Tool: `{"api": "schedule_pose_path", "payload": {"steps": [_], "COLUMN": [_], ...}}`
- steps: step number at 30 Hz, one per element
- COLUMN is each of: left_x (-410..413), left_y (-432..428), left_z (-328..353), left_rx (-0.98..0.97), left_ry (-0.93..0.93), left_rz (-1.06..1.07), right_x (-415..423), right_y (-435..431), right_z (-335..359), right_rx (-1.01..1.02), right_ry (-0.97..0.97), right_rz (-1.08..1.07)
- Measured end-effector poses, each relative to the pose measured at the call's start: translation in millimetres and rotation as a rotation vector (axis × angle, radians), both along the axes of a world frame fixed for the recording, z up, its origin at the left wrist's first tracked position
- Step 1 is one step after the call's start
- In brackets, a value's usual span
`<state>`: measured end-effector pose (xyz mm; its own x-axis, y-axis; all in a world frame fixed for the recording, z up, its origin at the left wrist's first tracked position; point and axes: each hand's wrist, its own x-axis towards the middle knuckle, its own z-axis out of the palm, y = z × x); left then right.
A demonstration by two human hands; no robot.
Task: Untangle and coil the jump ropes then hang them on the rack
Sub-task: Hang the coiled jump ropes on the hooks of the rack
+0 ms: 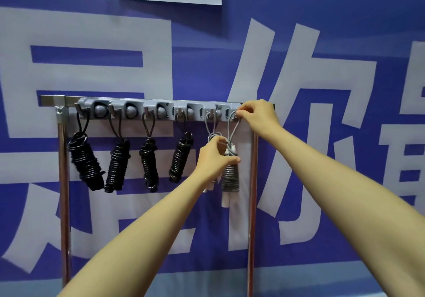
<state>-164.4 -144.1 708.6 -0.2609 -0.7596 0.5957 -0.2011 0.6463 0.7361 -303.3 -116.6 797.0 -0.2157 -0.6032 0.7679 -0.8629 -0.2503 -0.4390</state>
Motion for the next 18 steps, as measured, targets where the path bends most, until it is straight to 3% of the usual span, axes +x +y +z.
{"api": "schedule_pose_path", "payload": {"steps": [9,18], "left_x": [-33,-34], "left_y": [-13,-19], "left_z": [12,-3], "left_rx": [-0.028,0.03], "left_ry": [0.07,-0.003], "left_rz": [-0.049,-0.01], "right_x": [-16,-22], "right_y": [-21,-24], "right_z": [16,-3], "right_rx": [-0.091,-0.036], "right_ry": [-0.055,-0.034], "right_rz": [-0.13,-0.025]}}
